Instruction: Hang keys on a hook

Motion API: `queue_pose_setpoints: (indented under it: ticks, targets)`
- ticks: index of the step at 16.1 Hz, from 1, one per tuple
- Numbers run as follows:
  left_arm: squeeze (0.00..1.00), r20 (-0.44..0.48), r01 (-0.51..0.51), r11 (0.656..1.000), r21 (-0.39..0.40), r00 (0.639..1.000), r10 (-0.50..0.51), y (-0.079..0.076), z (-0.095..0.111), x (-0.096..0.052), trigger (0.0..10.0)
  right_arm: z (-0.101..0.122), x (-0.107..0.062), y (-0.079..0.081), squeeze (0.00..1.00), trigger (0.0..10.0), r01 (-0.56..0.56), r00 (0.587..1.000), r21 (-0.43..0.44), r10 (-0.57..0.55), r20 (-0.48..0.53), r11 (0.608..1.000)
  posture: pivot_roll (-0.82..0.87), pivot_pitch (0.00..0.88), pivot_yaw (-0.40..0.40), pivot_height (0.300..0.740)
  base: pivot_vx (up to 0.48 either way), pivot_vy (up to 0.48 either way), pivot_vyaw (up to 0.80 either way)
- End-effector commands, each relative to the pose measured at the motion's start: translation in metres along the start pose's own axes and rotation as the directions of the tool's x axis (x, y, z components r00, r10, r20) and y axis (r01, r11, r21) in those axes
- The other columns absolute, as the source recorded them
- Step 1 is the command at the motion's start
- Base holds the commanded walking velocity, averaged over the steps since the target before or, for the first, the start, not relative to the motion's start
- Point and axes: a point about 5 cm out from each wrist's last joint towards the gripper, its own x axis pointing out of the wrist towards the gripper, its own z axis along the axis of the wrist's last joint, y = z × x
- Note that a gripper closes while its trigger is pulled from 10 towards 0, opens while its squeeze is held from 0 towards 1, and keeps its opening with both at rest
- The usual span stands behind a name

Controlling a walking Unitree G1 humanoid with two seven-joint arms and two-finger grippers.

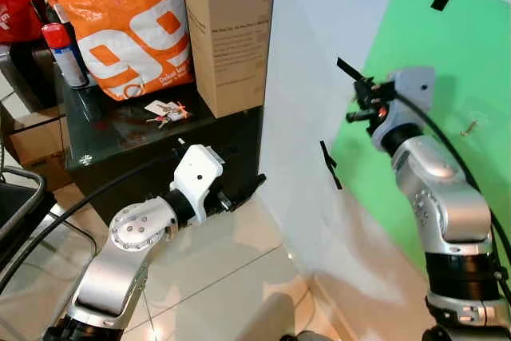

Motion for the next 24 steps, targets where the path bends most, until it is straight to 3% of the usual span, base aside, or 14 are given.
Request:
queue_pose_setpoints:
  ticks: [1, 14, 20, 24]
  targets:
    - [0.0, 0.015, 0.029, 1.0, 0.006, 0.999, -0.029, -0.003, 0.006, 0.001, 10.0, 0.004, 0.0, -0.007, 0.0, 10.0, 0.033, 0.999, -0.005, -0.032, 0.017, 0.999, -0.03, 0.0, -0.042, 0.74, 0.0, 0.0, 0.0]
    - [0.0, 0.017, 0.07, 0.997, -0.009, 0.997, -0.07, -0.006, 0.005, 0.001, 10.0, -0.012, -0.029, -0.02, 0.0, 10.0, 0.116, 0.993, 0.024, -0.115, -0.032, 0.993, -0.05, 0.0, -0.027, 0.74, 0.0, 0.0, 0.0]
    - [0.0, 0.015, 0.073, 0.997, -0.005, 0.997, -0.073, -0.006, 0.005, 0.001, 10.0, -0.011, -0.028, -0.013, 0.0, 10.0, 0.074, 0.997, 0.024, -0.073, -0.033, 0.997, -0.04, 0.0, -0.031, 0.74, 0.0, 0.0, 0.0]
    - [0.0, 0.009, 0.071, 0.997, -0.004, 0.997, -0.071, -0.007, 0.005, 0.0, 10.0, -0.02, -0.03, -0.008, 0.0, 10.0, 0.035, 0.995, -0.001, -0.035, -0.095, 0.999, -0.04, 0.0, -0.035, 0.74, 0.0, 0.0, 0.0]
